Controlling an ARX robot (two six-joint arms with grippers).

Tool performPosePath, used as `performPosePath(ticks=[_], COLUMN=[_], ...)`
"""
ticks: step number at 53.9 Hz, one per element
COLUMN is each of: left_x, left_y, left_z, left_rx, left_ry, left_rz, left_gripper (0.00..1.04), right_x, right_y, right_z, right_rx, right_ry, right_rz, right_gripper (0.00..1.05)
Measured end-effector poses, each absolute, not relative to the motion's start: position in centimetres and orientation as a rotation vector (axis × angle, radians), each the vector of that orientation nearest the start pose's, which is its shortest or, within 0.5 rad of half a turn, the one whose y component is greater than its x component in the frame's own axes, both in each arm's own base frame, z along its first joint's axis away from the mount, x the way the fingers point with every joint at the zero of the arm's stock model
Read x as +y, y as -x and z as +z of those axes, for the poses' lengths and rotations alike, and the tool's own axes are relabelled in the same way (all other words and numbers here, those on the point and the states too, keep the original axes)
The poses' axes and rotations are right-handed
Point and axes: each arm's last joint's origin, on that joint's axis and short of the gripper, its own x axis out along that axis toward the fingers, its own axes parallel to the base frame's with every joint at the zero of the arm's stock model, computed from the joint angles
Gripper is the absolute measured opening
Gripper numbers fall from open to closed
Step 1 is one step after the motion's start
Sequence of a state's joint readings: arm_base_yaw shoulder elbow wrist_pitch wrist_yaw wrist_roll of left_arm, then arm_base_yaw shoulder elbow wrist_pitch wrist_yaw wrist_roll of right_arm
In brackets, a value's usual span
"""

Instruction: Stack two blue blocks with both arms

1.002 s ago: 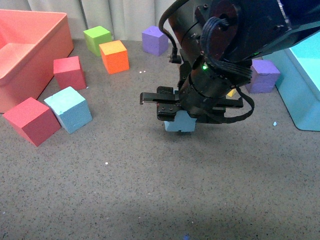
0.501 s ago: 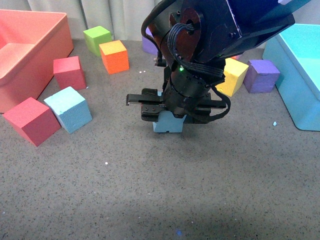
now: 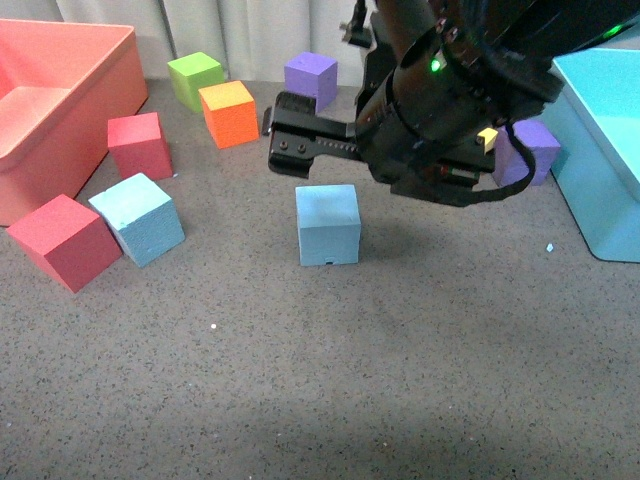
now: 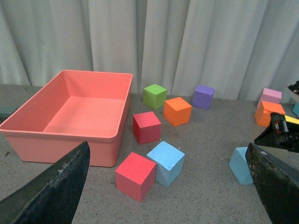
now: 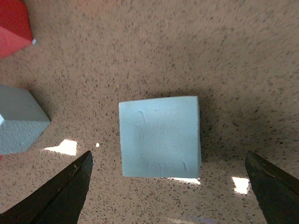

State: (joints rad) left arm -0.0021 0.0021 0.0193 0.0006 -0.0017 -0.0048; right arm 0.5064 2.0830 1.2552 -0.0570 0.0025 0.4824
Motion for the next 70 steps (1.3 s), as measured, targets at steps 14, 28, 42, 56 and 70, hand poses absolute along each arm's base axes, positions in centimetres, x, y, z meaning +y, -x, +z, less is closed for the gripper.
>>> performPosePath(ticks=[14,28,42,56,70], left_x=[0.0,0.0,0.0,0.0,0.0], left_y=[-9.7,-9.7,-9.7,-9.7,-9.7], left_z=[17.0,17.0,17.0,17.0,17.0], left_rx=[-0.018,-0.018,-0.018,-0.018,-0.018], left_ry=[0.005,0.005,0.005,0.005,0.005], left_rz=[0.001,0.0,0.001,0.0,0.0], left_gripper=[0.98,0.98,0.98,0.98,0.98], right_x=[11.8,5.5,2.6,1.3,0.0], right_y=[-30.5,-23.8,-19.5,-16.5,-14.9], right_z=[12.2,14.3,15.8,16.1,16.2], right_rx=[0.076,0.026,0.032,0.018,0.016], right_ry=[-0.018,0.007,0.005,0.002,0.0], right_rz=[0.012,0.009,0.001,0.001,-0.002], right_gripper=[0.47,0.01,0.01,0.01,0.01])
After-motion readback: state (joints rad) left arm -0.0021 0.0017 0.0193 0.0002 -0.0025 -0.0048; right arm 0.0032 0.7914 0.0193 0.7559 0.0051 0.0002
